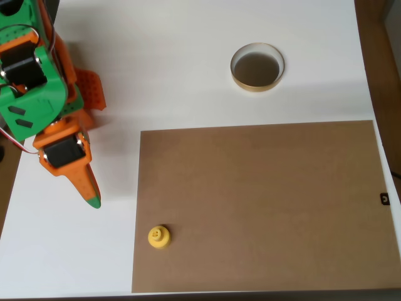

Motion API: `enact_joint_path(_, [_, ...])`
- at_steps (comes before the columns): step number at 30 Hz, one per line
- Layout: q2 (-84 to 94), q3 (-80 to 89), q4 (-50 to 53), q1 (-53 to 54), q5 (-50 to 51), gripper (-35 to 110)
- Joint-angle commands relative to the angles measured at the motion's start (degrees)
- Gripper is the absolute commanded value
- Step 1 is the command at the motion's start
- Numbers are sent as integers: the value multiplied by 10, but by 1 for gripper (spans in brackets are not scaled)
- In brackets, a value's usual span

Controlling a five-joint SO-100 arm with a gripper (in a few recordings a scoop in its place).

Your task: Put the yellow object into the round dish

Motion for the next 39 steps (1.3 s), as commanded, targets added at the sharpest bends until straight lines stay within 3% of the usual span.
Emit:
enact_joint_path(1, [11, -10, 11, 16, 21, 0])
enact_joint_path(17, [11, -10, 11, 16, 18, 3])
enact_joint_path(22, [11, -8, 2, -21, -35, 1])
enact_joint_path(24, [11, -12, 1, -22, -81, 4])
enact_joint_path(27, [11, -34, 10, -3, -72, 8])
enact_joint_path(34, [4, -98, 40, -74, -93, 18])
enact_joint_path(39, [-97, -161, 4, -78, -91, 20])
